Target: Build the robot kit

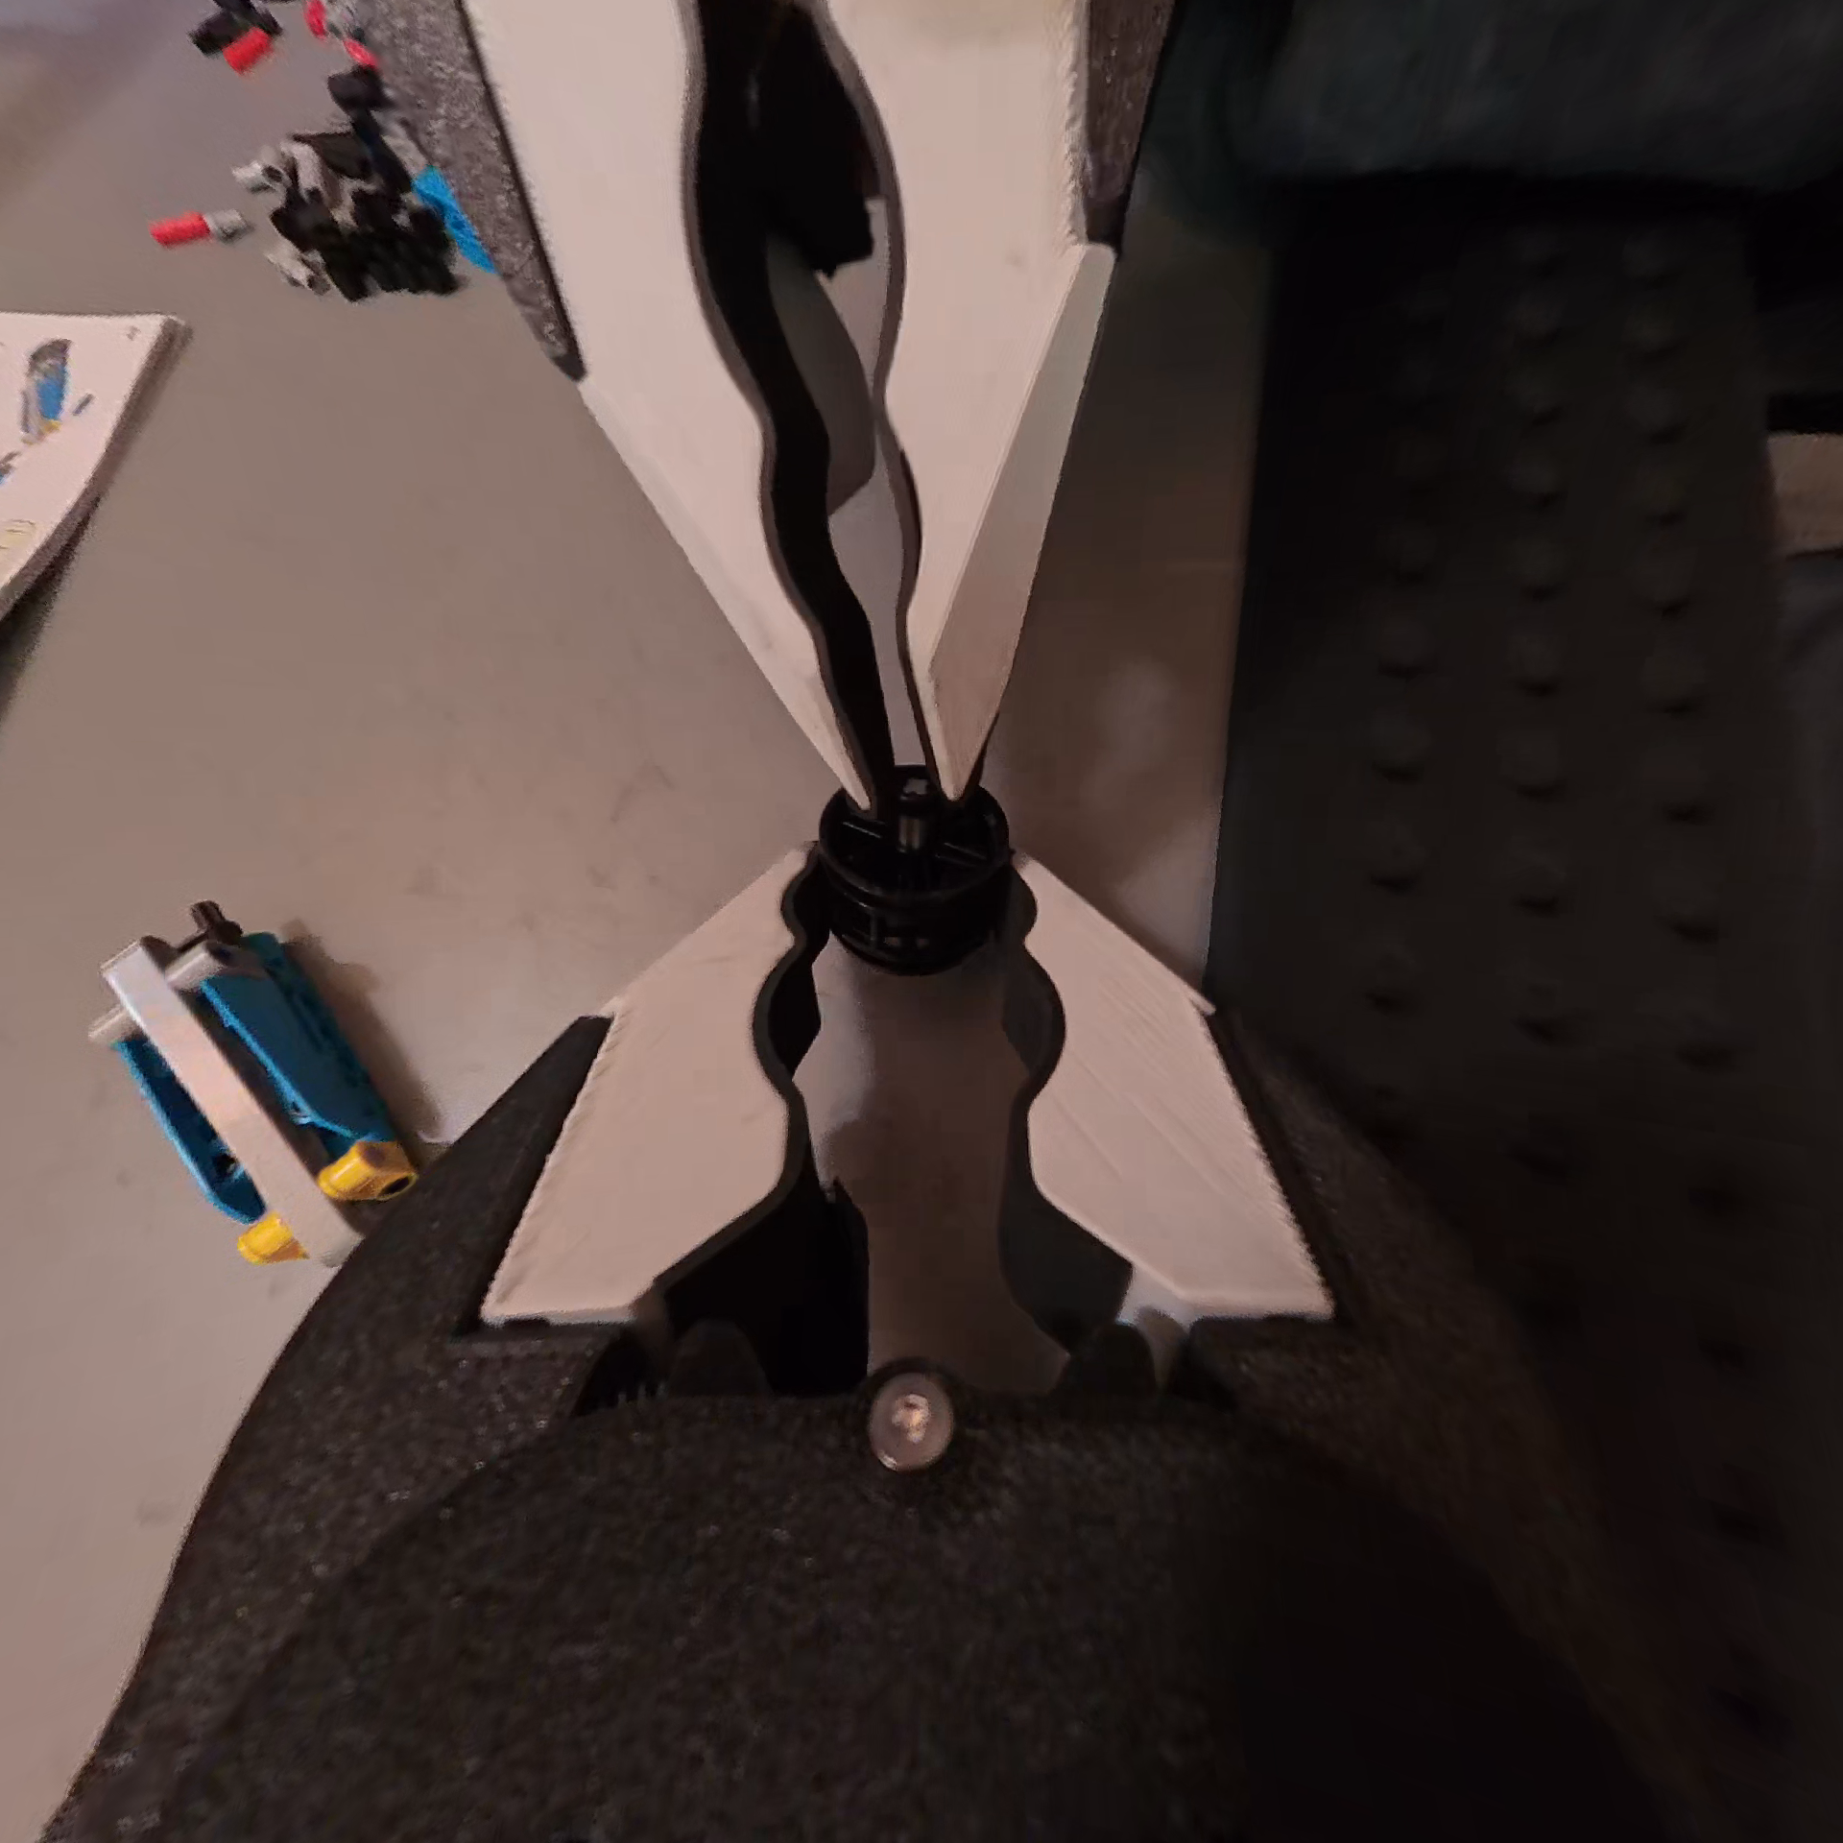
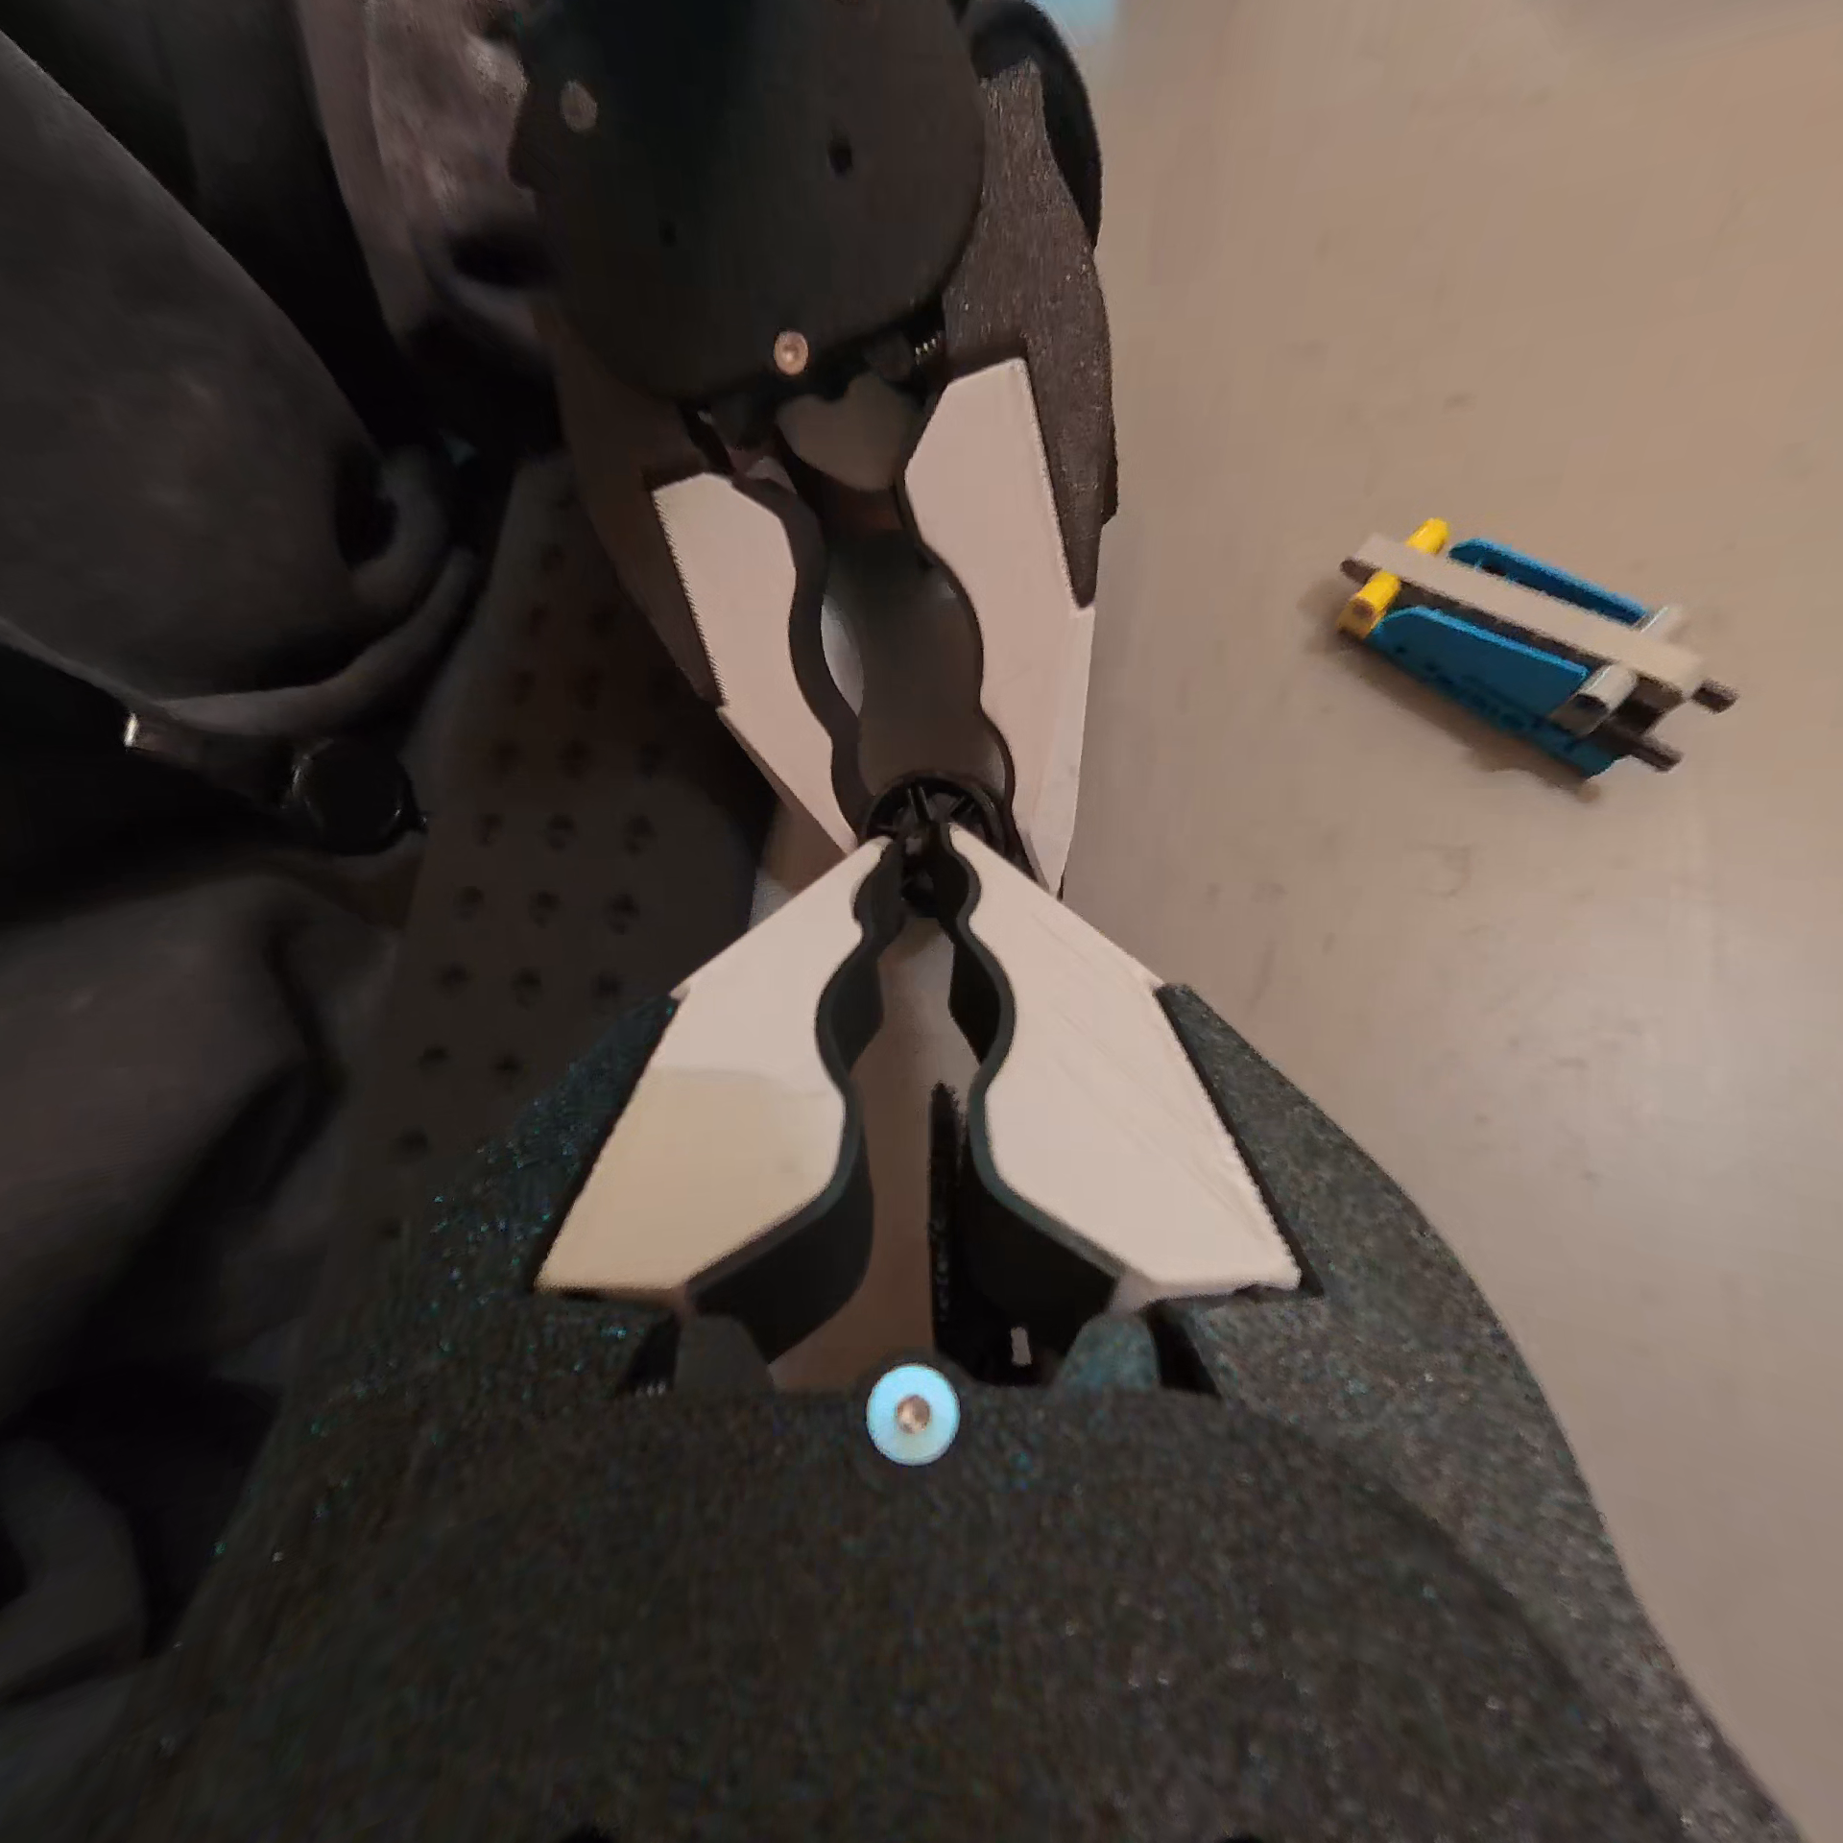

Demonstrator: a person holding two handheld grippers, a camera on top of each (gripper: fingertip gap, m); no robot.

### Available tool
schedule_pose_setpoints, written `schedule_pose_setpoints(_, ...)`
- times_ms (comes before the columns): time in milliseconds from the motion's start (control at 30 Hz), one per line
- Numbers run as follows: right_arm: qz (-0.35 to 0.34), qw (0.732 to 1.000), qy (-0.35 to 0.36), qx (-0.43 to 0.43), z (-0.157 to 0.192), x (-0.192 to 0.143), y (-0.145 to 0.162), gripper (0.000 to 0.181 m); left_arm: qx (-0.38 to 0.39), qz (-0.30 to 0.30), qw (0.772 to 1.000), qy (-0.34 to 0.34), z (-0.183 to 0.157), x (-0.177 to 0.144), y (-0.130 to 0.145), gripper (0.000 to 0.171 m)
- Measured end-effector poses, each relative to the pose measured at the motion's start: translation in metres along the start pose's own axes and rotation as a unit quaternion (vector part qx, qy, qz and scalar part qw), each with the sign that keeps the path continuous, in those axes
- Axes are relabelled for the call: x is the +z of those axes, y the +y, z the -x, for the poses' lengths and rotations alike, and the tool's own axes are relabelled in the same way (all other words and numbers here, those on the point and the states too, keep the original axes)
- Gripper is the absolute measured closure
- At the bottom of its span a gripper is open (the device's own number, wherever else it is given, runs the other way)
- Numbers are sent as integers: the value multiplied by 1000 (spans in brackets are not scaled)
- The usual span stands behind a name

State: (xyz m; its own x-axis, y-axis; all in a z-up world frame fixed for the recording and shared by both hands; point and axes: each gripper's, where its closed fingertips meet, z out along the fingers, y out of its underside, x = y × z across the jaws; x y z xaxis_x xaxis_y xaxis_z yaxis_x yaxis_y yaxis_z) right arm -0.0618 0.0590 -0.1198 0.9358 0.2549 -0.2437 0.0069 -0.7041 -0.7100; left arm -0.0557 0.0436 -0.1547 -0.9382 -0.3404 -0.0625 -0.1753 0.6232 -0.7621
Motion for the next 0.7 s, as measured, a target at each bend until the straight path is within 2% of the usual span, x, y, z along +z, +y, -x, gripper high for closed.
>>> schedule_pose_setpoints(500, 64, 997, 46, -21, -6, 11, 11, 175, -13, 17, 1000, 13, -1, 3, 5, 141)
schedule_pose_setpoints(600, 102, 992, 72, -23, -18, 15, 32, 177, -25, -2, 1000, 5, 4, 0, 0, 141)
schedule_pose_setpoints(700, 73, 995, 59, -29, -15, 13, 30, 177, -19, -15, 1000, 0, 4, -2, -4, 140)
